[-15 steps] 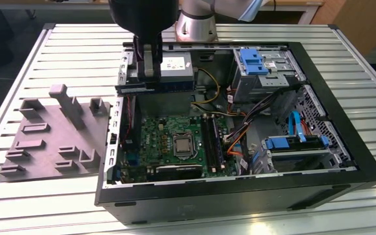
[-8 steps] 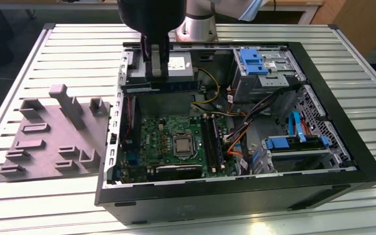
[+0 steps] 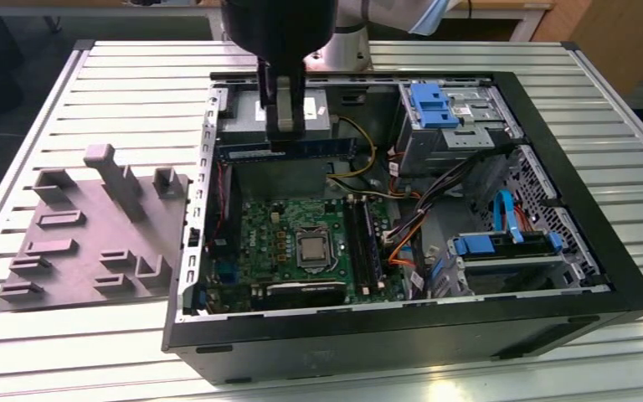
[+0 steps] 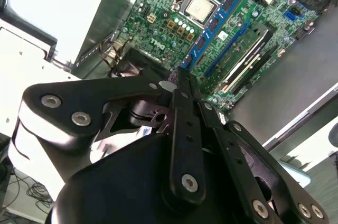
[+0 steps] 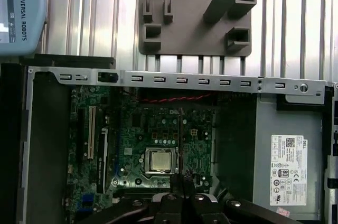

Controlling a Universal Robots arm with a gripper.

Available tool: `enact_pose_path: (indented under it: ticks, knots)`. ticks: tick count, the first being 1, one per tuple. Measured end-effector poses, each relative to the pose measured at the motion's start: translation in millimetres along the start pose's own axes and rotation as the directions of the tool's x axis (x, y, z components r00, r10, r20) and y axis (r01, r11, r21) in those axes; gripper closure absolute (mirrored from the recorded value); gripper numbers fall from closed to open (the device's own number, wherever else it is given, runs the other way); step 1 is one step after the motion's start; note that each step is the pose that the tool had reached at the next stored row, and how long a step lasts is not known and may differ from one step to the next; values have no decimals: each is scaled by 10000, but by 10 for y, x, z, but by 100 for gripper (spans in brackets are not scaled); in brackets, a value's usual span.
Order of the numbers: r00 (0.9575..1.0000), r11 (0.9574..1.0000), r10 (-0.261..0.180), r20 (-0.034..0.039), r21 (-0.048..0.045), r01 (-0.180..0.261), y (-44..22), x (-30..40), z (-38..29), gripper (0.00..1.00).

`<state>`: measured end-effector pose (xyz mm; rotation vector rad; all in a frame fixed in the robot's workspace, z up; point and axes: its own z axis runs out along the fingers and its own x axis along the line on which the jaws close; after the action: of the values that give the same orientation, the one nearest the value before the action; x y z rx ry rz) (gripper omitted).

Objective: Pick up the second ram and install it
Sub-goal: 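Pick up the second ram and move it above second insertion slot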

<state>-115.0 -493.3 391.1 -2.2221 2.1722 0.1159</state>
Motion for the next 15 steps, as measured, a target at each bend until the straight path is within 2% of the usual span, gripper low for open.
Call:
enact_pose_path:
  ticks: [15]
  knots:
    - [10000,10000,58,3,4,-58,-183,7,37,89]
